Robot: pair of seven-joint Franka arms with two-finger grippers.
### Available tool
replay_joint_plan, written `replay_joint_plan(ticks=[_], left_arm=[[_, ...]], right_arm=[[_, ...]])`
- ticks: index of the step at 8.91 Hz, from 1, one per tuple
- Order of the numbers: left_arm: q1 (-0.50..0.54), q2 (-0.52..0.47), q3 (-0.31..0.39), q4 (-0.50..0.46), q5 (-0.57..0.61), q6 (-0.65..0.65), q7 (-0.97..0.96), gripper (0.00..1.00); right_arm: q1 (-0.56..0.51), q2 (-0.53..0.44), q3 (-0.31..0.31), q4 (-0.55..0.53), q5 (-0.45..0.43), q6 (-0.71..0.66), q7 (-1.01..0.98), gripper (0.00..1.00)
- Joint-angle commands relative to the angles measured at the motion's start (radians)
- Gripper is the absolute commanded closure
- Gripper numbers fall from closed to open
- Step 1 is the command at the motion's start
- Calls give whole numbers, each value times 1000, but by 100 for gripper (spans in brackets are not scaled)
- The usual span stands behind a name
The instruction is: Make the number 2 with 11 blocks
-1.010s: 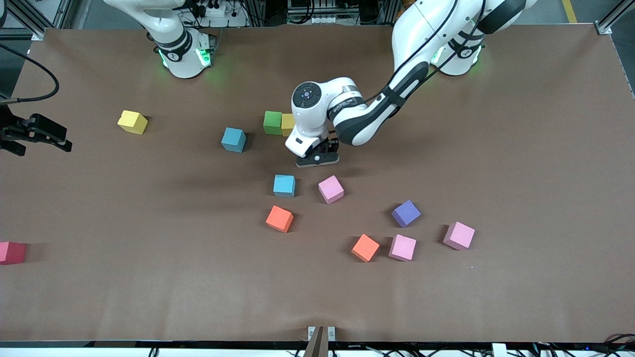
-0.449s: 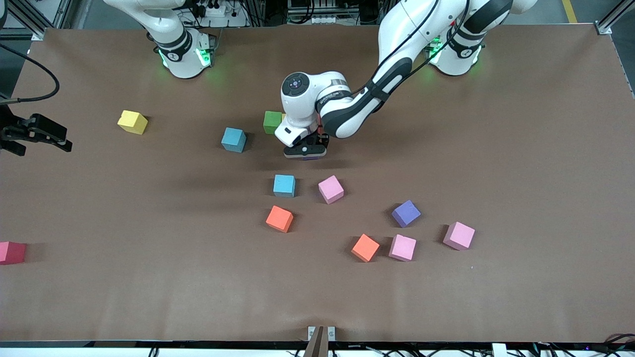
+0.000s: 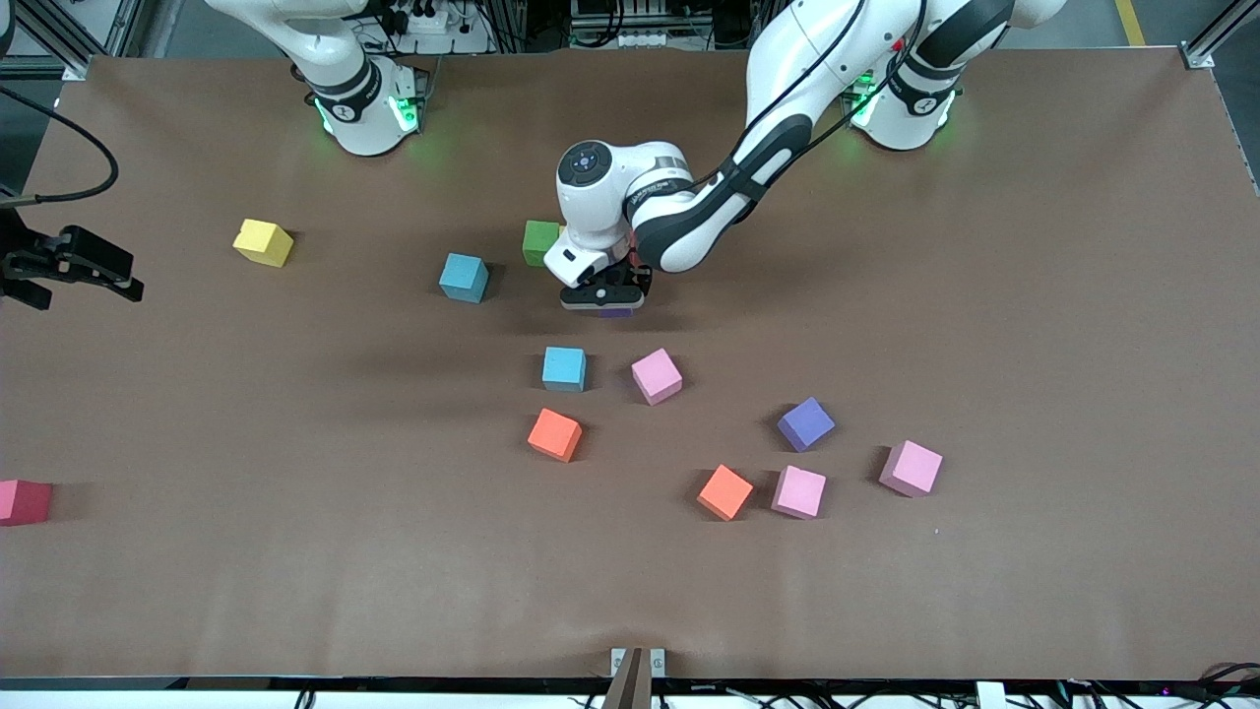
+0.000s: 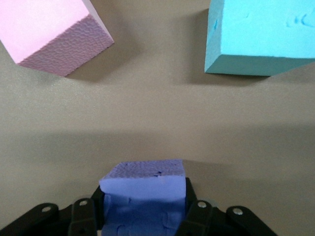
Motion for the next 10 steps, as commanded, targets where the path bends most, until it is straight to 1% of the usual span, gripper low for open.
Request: replay_joint_plan(ticks=[1, 10], left_arm=[[-14, -6, 10, -36, 27, 33, -30, 100], [-28, -7, 10, -68, 29, 34, -49, 100]], right_arm=[[-9, -7, 12, 8, -13, -10, -4, 0], [-9, -7, 12, 8, -13, -10, -6, 0]])
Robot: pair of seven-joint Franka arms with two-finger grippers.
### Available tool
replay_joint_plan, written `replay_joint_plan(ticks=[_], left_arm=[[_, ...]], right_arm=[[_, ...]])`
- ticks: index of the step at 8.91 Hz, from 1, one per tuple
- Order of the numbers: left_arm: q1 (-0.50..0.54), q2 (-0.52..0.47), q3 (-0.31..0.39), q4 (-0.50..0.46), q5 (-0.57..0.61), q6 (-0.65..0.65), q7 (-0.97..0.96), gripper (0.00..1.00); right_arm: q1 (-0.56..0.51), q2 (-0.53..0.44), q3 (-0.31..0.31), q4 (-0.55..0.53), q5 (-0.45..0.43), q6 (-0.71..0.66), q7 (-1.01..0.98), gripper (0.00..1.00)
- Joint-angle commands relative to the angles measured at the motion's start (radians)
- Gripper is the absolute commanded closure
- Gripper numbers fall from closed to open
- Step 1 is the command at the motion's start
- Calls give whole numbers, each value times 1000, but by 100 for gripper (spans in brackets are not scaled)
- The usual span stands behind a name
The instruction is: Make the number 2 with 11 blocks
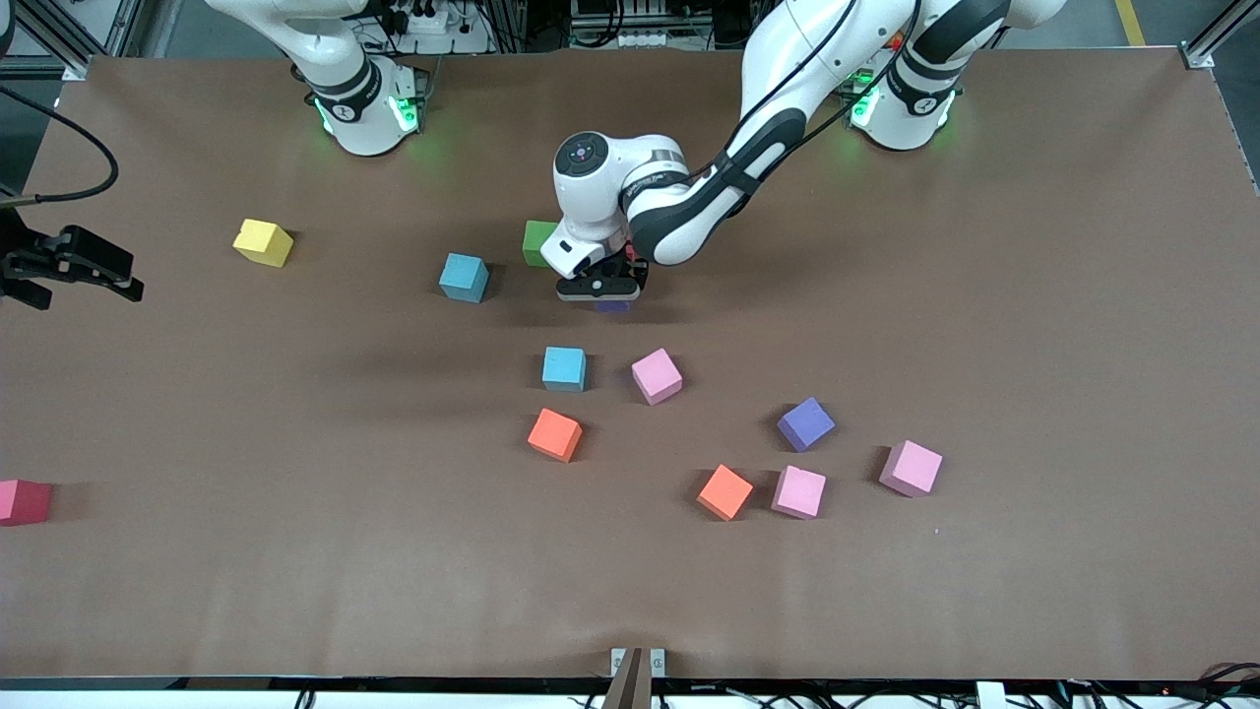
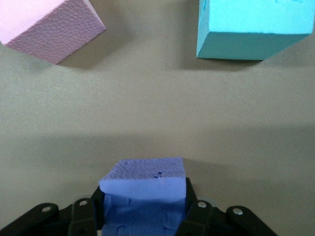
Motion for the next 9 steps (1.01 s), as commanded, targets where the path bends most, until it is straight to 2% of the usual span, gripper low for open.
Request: replay_joint_plan(ticks=[1, 2, 3, 4, 9], left_arm=[[-10, -3, 10, -59, 24, 23, -32, 100], [-10, -4, 8, -59, 24, 23, -32, 100], [-10, -9, 6, -57, 22, 22, -43, 67], [-10, -9, 6, -54, 22, 23, -85, 1], [-4, -47, 0, -44, 19, 22, -89, 0]], right_arm=[[-9, -7, 11, 8, -13, -10, -6, 0], [-9, -7, 11, 8, -13, -12, -6, 0], [-9, -7, 11, 8, -14, -12, -6, 0], [-9, -7, 11, 8, -14, -12, -6, 0], [-9, -5, 11, 8, -14, -12, -6, 0]])
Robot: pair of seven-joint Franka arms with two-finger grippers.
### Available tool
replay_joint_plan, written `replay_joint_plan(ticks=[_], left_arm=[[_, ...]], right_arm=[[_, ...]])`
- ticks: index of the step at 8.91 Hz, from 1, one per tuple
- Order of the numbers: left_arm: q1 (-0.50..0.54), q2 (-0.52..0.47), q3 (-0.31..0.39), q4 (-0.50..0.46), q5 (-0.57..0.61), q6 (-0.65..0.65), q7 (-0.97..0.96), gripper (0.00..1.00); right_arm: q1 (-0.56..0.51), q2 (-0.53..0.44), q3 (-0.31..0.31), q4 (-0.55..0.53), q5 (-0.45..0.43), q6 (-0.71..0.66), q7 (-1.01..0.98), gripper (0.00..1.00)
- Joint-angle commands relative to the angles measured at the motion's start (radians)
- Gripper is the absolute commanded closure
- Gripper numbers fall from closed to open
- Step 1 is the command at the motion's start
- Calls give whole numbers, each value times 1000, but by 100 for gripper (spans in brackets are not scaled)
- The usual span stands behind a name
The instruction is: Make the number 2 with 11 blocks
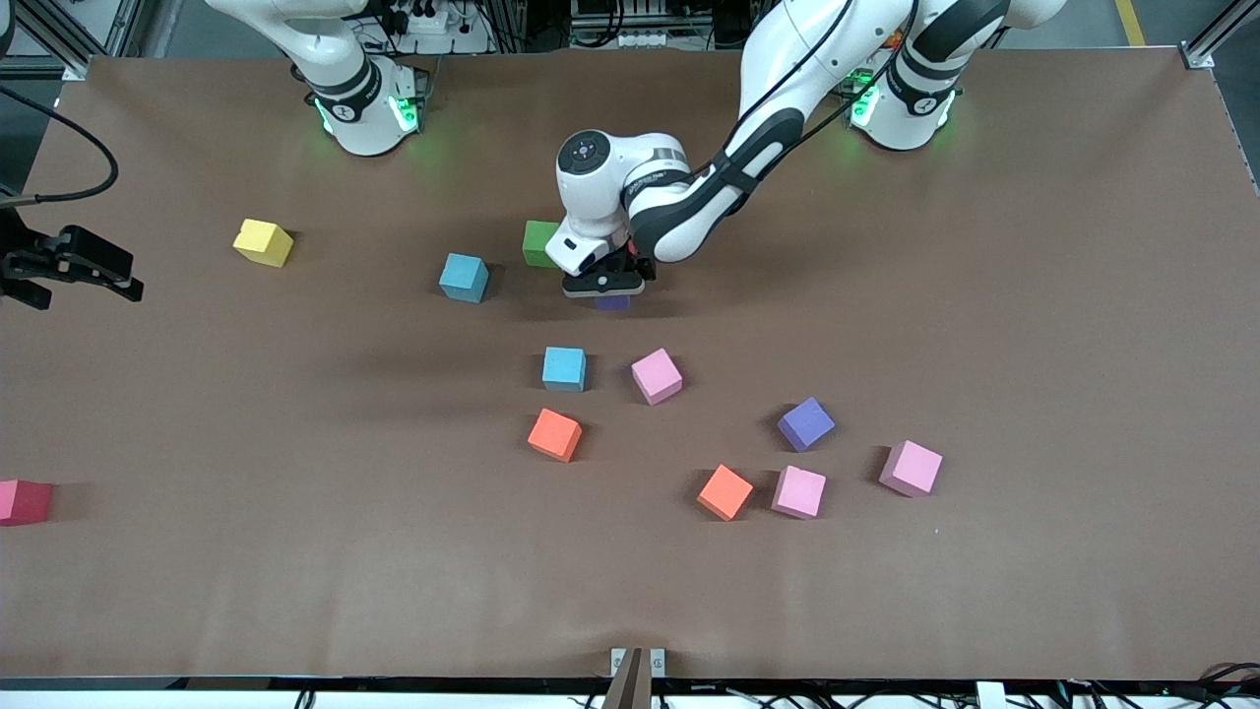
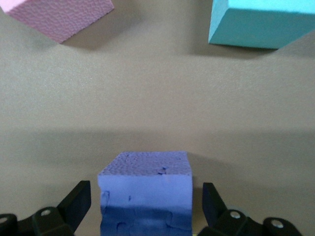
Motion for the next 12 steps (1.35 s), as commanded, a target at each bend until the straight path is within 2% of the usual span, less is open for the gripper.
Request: replay_joint_plan(ticks=[1, 3, 6, 7, 10, 12], left_arm=[[2, -48, 1, -12, 10, 6, -24, 0], [13, -78, 2, 3, -8, 3, -24, 0], [152, -139, 7, 4, -54, -20, -26, 0], [207, -141, 7, 4, -57, -42, -38, 0], [425, -160, -2, -20, -59, -119, -35, 0], [586, -176, -72, -74, -59, -117, -23, 0]], right_arm=[[-9, -7, 11, 8, -13, -12, -6, 0], [-9, -7, 11, 8, -13, -12, -6, 0], [-9, -7, 11, 8, -18, -10, -6, 0], [-8, -5, 14, 8, -42, -10, -6, 0], [-6, -2, 10, 40, -36, -21, -6, 0], [-3, 1, 8, 64, -49, -29, -4, 0]])
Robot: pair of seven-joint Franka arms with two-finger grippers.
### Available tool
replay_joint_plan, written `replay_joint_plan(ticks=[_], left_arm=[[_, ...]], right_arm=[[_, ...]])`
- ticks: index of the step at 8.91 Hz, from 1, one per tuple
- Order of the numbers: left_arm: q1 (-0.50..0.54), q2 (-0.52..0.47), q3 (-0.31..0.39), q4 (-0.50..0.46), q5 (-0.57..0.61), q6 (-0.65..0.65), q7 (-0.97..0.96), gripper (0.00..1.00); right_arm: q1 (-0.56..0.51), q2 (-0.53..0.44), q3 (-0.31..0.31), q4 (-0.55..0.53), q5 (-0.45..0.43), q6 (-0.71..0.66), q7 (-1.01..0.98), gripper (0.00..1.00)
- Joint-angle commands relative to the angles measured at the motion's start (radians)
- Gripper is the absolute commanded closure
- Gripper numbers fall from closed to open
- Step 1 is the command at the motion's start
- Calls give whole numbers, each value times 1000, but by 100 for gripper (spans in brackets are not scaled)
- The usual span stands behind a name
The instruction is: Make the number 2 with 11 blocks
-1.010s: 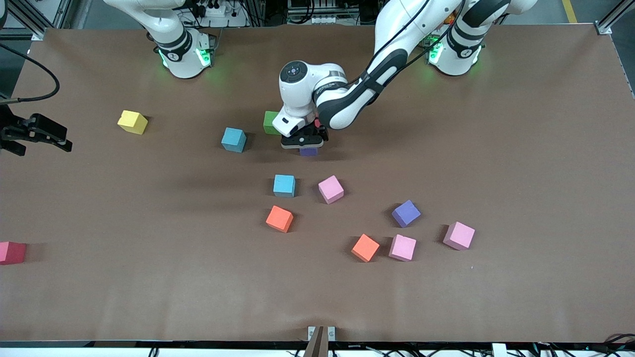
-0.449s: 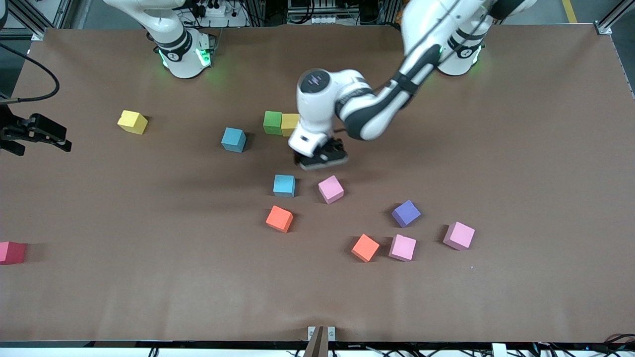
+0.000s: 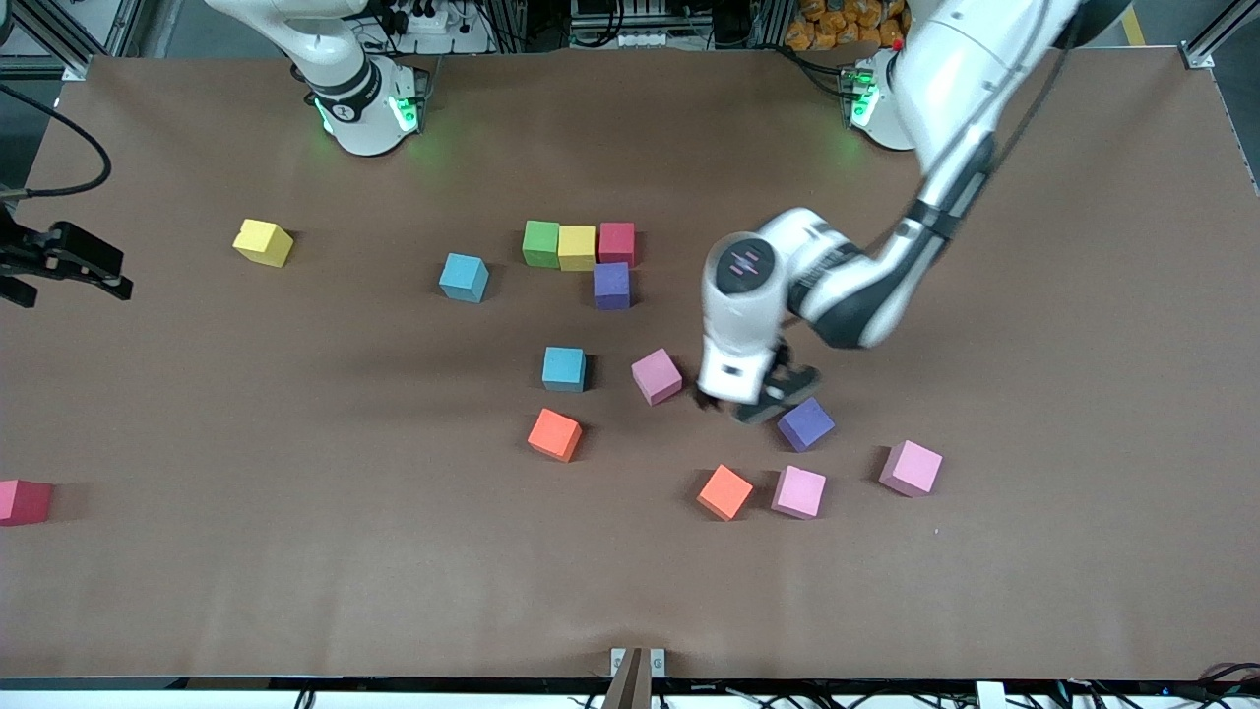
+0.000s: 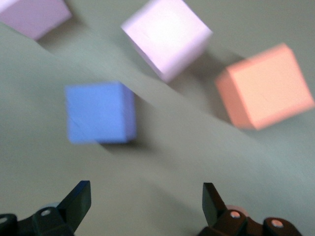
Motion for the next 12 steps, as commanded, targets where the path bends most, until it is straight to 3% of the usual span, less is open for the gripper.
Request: replay_joint_plan(ticks=[1, 5, 7, 9, 12], left_arm=[[160, -42, -96, -82, -22, -1, 3, 0], [233, -23, -97, -121, -19, 93, 28, 0], [238, 8, -95, -119, -10, 117, 28, 0], [230, 27, -92, -116, -10, 140, 25, 0], [218, 62, -82, -107, -6, 170, 16, 0]], right_arm=[[-4, 0, 7, 28, -23, -24, -2, 0], [63, 2, 10, 28, -185, -23, -2, 0], [70, -4, 14, 30, -173, -43, 1, 0], [58, -5, -4, 60, -74, -58, 4, 0], [36, 3, -9, 57, -7, -80, 11, 0]])
